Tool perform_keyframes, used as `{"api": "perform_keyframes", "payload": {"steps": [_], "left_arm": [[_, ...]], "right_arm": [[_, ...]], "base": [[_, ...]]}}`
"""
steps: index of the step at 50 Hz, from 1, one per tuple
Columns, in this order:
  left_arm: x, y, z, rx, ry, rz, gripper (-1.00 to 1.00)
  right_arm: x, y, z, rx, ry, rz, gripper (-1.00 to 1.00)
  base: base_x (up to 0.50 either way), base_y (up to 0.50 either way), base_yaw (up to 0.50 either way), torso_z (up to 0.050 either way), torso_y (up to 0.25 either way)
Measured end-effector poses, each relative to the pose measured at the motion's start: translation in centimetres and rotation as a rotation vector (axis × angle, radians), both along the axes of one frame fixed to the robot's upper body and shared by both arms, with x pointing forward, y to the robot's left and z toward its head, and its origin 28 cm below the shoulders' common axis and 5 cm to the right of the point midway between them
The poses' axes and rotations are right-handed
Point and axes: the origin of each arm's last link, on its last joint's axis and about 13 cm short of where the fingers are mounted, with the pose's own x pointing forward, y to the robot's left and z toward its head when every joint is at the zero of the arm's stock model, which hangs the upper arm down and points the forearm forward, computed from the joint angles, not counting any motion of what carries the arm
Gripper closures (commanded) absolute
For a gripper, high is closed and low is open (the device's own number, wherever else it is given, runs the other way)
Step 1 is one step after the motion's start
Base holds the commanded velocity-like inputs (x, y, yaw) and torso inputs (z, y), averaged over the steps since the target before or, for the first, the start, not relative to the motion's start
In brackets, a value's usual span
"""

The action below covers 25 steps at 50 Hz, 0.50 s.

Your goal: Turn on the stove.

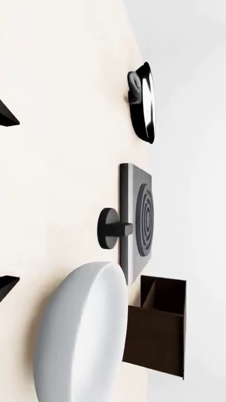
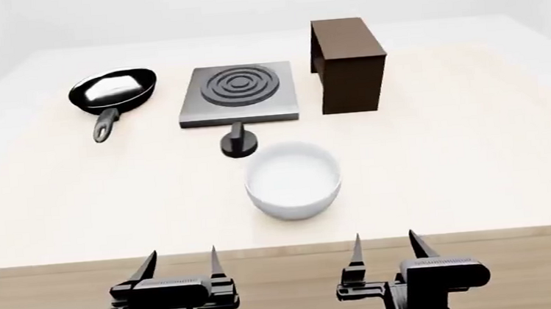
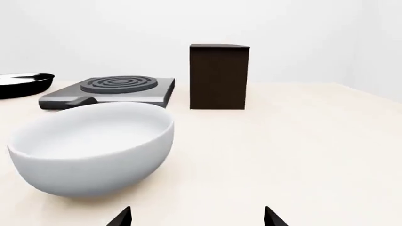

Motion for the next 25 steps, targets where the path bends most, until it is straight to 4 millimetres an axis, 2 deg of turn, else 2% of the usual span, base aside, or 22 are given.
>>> {"api": "perform_keyframes", "payload": {"steps": [25], "left_arm": [[-0.01,0.03,-0.05,0.007,-0.001,0.001,-1.0]], "right_arm": [[-0.03,0.04,0.04,-0.009,-0.017,-0.007,-1.0]], "base": [[0.0,0.5,0.0,0.0,0.0]]}}
